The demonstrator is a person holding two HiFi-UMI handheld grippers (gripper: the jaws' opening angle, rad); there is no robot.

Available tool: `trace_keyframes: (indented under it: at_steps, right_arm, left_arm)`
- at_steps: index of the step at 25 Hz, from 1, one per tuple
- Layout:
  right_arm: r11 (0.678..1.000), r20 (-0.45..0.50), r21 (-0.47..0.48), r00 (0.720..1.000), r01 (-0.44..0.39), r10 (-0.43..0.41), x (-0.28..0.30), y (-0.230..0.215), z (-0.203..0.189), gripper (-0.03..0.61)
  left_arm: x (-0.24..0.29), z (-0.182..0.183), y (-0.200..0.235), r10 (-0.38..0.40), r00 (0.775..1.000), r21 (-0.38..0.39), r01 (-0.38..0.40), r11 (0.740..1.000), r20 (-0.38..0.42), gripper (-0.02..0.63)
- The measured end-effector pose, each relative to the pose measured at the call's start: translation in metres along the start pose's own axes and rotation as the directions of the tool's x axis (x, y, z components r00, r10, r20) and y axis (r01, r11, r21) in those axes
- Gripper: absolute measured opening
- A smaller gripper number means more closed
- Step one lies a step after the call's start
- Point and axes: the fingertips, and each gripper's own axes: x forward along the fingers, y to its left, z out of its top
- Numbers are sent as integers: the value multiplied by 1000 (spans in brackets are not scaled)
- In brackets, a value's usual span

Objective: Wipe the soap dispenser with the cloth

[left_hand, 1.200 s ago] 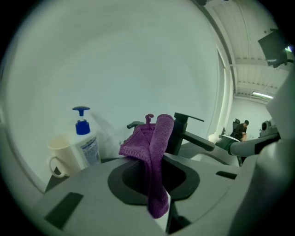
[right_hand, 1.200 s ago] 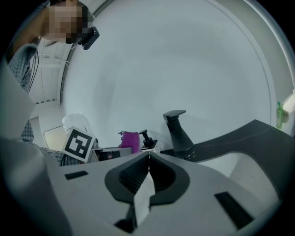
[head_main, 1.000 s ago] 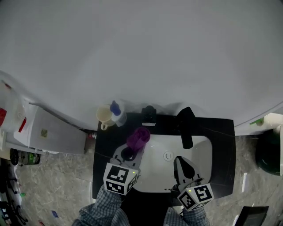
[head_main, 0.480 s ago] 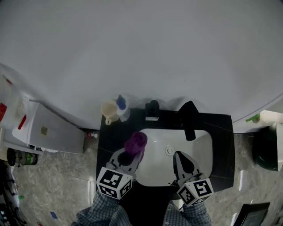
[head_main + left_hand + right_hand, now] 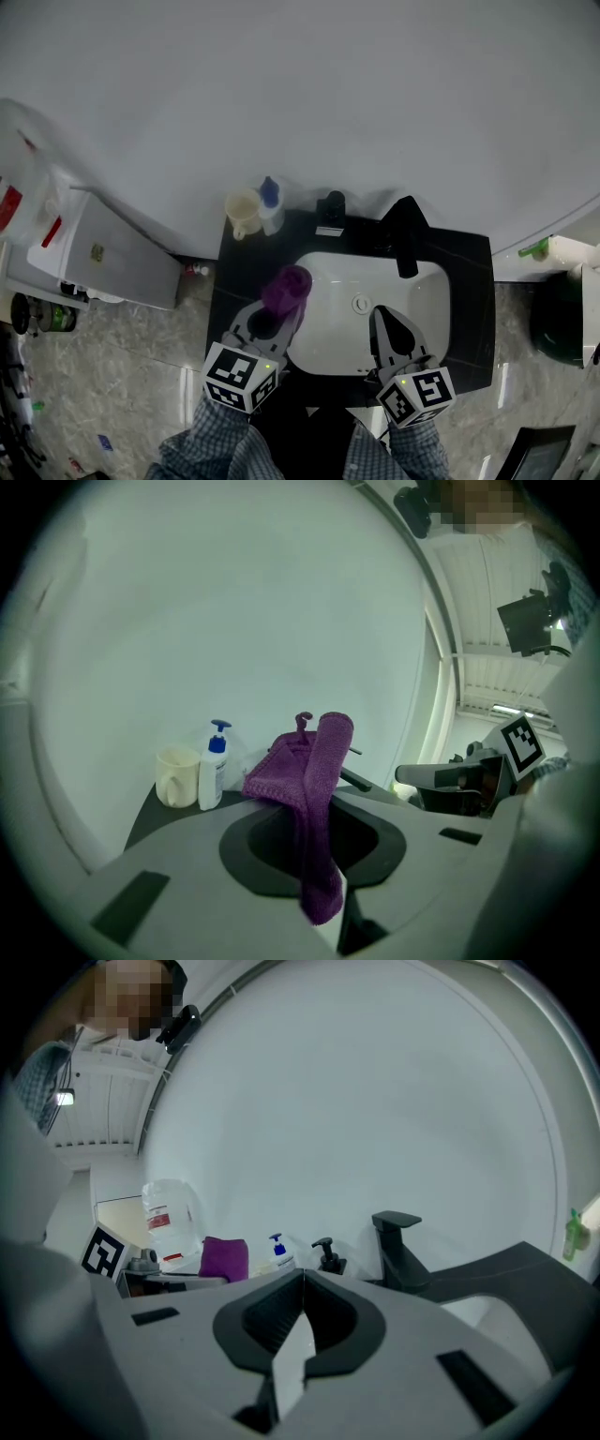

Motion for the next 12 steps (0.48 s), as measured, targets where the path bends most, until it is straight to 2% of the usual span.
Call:
trace_keyframes:
  at_steps: [6,12]
  right_arm:
    - [998,19,-32,998,-55,55,-27,18,2,18]
    - [996,31,-31,996,-87,88,-80,29,-10,18]
  left_arm:
    - [-24,-4,-25,17,999,4,-18,1000,34,57]
    - [-60,-11,-69,38,996,14,-40,999,75,57]
